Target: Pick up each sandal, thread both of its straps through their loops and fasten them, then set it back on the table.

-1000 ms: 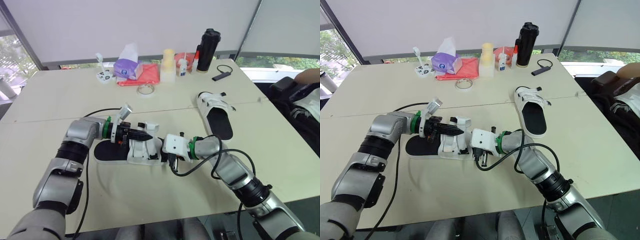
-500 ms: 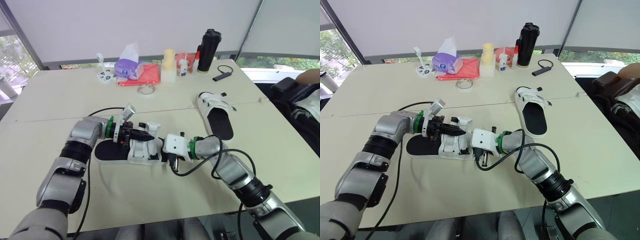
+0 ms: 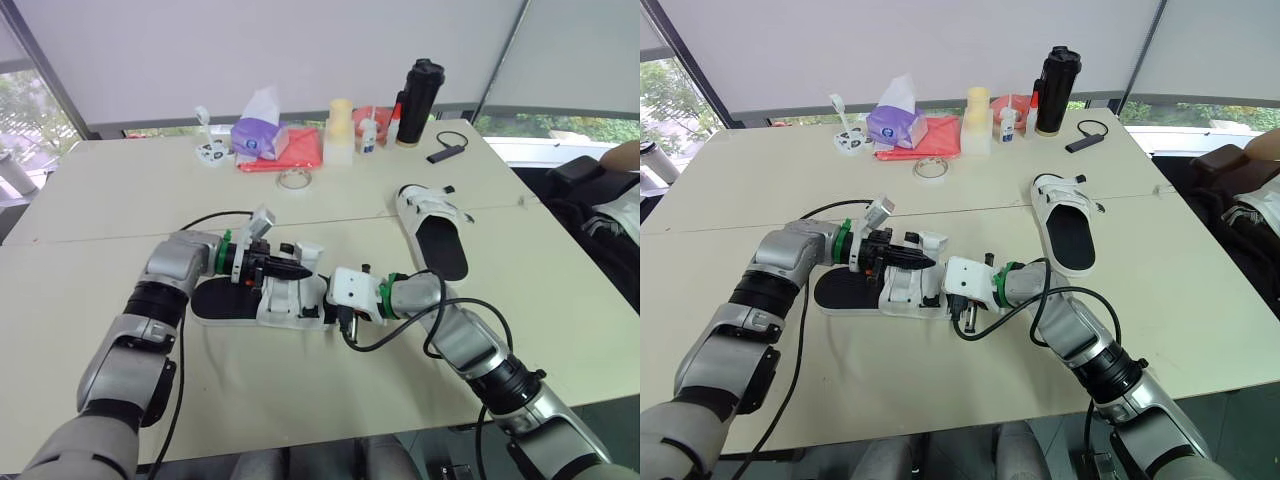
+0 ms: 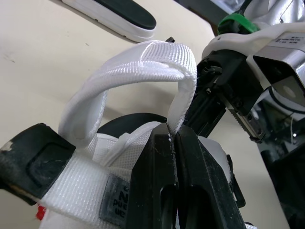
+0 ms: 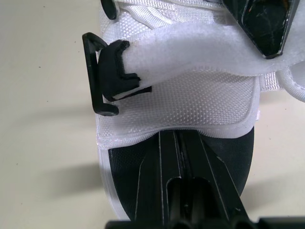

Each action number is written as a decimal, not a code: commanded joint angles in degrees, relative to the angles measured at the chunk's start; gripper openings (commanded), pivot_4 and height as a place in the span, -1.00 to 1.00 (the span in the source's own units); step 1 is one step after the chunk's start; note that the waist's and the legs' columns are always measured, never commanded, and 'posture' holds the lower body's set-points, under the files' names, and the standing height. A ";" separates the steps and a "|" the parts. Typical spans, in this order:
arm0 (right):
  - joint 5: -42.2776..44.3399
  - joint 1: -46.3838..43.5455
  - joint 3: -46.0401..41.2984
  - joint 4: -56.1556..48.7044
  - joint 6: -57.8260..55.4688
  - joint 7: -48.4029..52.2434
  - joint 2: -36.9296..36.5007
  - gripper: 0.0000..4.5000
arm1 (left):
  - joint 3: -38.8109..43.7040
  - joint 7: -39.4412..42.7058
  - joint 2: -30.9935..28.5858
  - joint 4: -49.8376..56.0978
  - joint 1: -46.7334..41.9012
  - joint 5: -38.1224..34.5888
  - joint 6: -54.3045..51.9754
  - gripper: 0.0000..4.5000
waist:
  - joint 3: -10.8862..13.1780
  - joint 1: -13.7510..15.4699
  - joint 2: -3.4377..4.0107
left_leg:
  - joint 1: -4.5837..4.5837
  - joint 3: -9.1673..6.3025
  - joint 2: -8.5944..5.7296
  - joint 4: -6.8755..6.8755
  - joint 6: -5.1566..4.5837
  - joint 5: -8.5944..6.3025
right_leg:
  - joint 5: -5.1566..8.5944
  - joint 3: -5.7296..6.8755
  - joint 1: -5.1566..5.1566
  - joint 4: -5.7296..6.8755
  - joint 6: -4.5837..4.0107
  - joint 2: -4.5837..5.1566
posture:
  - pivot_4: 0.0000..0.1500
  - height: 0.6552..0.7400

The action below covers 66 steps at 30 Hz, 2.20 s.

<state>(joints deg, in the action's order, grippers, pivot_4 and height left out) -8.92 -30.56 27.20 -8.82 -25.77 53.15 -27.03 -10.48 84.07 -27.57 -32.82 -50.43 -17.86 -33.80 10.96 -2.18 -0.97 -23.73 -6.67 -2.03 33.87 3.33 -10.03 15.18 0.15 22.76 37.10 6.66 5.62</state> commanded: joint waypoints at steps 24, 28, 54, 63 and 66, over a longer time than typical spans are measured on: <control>-0.77 1.45 2.53 0.77 -0.75 0.75 0.06 -1.00 | 1.23 2.91 -1.51 7.96 -1.18 -2.64 -7.36 -0.99 | 0.00 -0.17 0.00 | -0.01 0.00 0.00 -0.01 -0.01 -0.01 | 0.01 0.00 0.01 -0.01 0.01 0.00 | 1.00 1.00; -0.77 1.43 2.55 0.80 -0.68 0.73 0.13 -1.00 | 0.19 1.34 -1.73 7.98 -0.16 -0.91 -5.12 -0.99 | 0.00 -0.17 0.00 | 0.00 0.00 0.00 -0.02 -0.01 -0.01 | 0.01 0.00 0.01 -0.01 0.01 0.00 | 1.00 1.00; -0.98 1.35 2.40 1.14 -0.66 0.72 0.34 -1.00 | 0.53 -1.80 -1.60 10.92 2.42 -2.51 -6.00 -0.14 | 0.00 -0.16 0.00 | 0.00 0.00 0.00 -0.02 -0.01 -0.01 | 0.01 0.00 0.02 -0.01 0.01 0.00 | 1.00 1.00; -1.08 1.37 2.31 1.15 -0.62 0.81 0.18 -1.00 | 0.98 -1.67 -1.98 14.44 3.84 -6.31 -12.25 0.27 | 0.00 -0.20 0.00 | 0.00 0.00 0.00 -0.02 -0.01 -0.01 | 0.01 0.00 0.01 -0.01 0.01 0.00 | 1.00 1.00; -1.08 1.42 2.29 1.08 -0.66 0.78 0.17 -1.00 | 0.79 -1.82 -2.32 16.00 4.73 -6.87 -13.25 0.27 | 0.00 -0.18 0.00 | 0.00 -0.01 0.00 -0.02 -0.01 -0.01 | 0.01 0.00 0.01 0.00 0.01 0.00 | 1.00 1.00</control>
<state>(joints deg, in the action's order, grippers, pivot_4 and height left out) -9.33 -30.38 27.26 -8.87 -25.51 53.04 -26.51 -10.09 82.03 -29.11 -18.83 -45.53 -23.43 -46.36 10.96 -2.37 -0.97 -23.73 -6.68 -2.03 33.85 3.32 -10.04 15.18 0.14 22.77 37.10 6.66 5.62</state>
